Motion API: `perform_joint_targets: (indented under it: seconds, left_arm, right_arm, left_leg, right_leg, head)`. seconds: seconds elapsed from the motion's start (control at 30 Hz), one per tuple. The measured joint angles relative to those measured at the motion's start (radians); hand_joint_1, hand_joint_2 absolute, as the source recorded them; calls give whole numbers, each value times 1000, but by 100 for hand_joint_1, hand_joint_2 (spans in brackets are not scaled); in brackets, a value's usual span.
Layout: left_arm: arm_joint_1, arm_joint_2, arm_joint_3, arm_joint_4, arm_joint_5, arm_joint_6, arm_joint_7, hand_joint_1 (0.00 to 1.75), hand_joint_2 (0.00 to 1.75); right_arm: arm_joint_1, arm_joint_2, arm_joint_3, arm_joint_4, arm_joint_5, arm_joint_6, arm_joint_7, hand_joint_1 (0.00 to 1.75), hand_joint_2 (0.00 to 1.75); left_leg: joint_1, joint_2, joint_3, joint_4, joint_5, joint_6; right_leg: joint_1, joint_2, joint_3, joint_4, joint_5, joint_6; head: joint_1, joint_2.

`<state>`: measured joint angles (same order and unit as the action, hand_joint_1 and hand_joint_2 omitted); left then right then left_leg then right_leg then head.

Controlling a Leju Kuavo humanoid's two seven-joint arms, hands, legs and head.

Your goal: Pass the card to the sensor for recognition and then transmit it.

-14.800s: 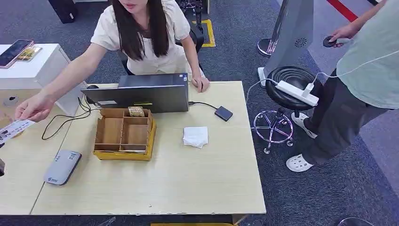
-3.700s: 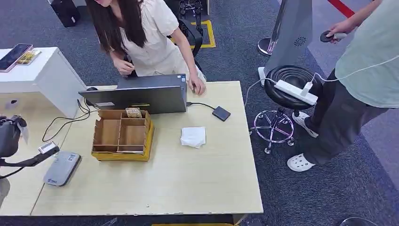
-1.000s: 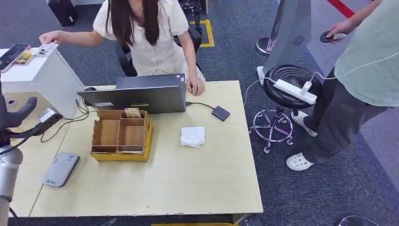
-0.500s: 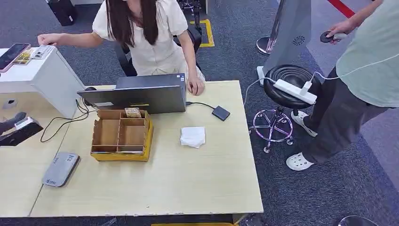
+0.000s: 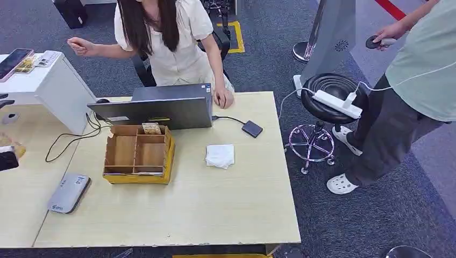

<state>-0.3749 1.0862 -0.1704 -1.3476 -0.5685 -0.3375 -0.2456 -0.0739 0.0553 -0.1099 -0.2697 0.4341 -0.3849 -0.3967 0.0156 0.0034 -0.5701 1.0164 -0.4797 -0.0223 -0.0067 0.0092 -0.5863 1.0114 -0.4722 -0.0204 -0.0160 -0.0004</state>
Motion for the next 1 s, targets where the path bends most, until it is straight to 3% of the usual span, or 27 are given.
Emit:
perform_joint_targets:
  seconds: [0.13, 0.23, 0.3, 0.4, 0.47, 0.7, 0.83, 1.0]
  left_arm:
    - [16, 126, -44, -93, 57, -79, 31, 0, 175]
    - [41, 195, -65, -148, 80, -77, 43, 0, 175]
    - [125, 262, -68, -200, 123, -5, 71, 0, 175]
    - [298, 319, -28, -269, 135, 105, 103, 0, 175]
    - [408, 322, 35, -305, 115, 112, 106, 0, 175]
    - [641, 295, 206, -382, 57, 63, 75, 0, 175]
    - [717, 241, 266, -415, 6, 72, 75, 0, 175]
    - [764, 150, 257, -429, -87, 127, 95, 0, 175]
  right_arm:
    - [2, -1, -1, 2, 0, -8, -3, 0, 175]
    - [4, -1, -2, 2, 0, -11, -6, 0, 175]
    - [5, -1, -6, 2, 0, -11, -8, 0, 175]
    - [6, -1, -16, 4, 1, -11, -8, 0, 175]
    - [7, -1, -19, 5, 5, -11, -8, 0, 175]
    - [8, -1, -37, 6, 11, -13, -7, 0, 175]
    - [9, -1, -45, 5, 15, -13, -7, 0, 175]
    - [10, 3, -57, 6, 19, -14, -6, 0, 175]
  left_leg:
    - [0, 0, 0, 0, 0, 0]
    - [0, 0, 0, 0, 0, 0]
    - [0, 1, 0, 0, 0, 0]
    - [-1, 0, 1, 0, 0, 0]
    - [-1, 0, 0, 0, -1, 0]
    - [0, 0, 0, 0, -1, 0]
    - [0, -2, -1, 0, -1, 0]
    - [0, -2, -1, 0, -1, 0]
  right_leg:
    - [0, 0, 0, 0, 0, 0]
    - [0, 0, 0, 0, 0, 0]
    - [0, 1, 0, 0, 0, 0]
    - [-1, 0, 0, 0, 0, 0]
    - [-1, 0, 0, 0, 0, 0]
    - [0, -1, 1, 0, 0, 0]
    - [0, -3, 2, 0, 0, 0]
    - [0, -3, 1, 0, 0, 0]
  head:
    - [1, 0]
    - [1, 0]
    - [0, 0]
    - [1, 0]
    - [-2, 0]
    - [-1, 0]
    - [0, 0]
    - [-1, 0]
